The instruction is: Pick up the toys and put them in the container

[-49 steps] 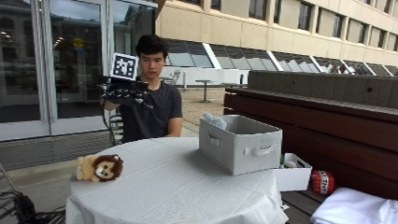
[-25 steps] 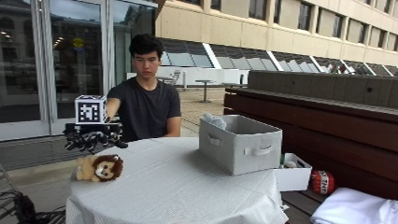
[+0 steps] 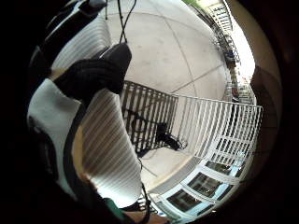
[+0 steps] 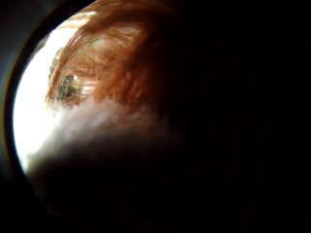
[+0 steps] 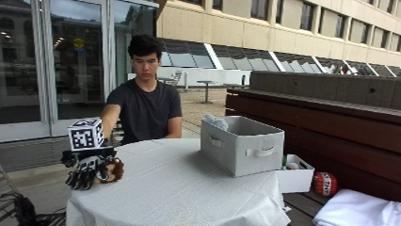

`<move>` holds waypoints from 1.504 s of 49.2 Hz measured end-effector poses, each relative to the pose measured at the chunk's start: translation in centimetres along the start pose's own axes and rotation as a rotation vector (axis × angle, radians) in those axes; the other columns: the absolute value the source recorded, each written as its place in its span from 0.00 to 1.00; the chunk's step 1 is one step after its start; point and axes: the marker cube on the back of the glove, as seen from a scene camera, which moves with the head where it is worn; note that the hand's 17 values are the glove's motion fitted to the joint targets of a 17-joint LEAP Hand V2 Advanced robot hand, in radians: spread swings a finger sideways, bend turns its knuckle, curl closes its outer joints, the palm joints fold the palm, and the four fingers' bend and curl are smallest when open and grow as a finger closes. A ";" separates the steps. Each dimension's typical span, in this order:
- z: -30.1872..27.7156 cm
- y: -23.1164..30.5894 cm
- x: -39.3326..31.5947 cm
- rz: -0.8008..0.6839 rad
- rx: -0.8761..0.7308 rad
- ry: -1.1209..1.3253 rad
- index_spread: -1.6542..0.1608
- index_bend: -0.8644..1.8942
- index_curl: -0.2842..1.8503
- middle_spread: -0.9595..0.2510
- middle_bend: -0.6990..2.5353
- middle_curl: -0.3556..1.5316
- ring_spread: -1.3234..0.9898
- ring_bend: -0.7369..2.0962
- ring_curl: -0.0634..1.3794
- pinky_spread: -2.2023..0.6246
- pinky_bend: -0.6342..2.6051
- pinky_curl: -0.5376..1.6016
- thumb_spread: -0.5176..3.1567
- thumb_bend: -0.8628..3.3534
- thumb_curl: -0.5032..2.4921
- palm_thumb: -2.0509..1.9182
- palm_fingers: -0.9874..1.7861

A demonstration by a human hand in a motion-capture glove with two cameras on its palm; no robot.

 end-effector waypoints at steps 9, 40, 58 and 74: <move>-1.9 0.3 -0.3 -0.019 0.039 0.076 0.70 0.48 0.28 0.54 0.37 0.43 0.37 0.42 0.29 0.71 0.41 0.38 0.45 0.29 0.31 0.71 0.65; -23.5 1.9 -13.8 -0.140 0.241 0.116 0.70 0.34 0.24 0.46 0.44 0.48 0.39 0.66 0.41 0.61 0.45 0.43 0.32 0.26 0.39 0.69 0.75; -35.0 7.5 -32.6 -0.269 0.402 0.127 0.69 0.35 0.19 0.44 0.44 0.50 0.40 0.68 0.40 0.61 0.46 0.43 0.34 0.25 0.42 0.69 0.75; -31.1 13.2 -47.9 -0.449 0.326 0.091 0.69 0.36 0.16 0.43 0.44 0.52 0.40 0.68 0.39 0.61 0.45 0.42 0.34 0.24 0.45 0.69 0.75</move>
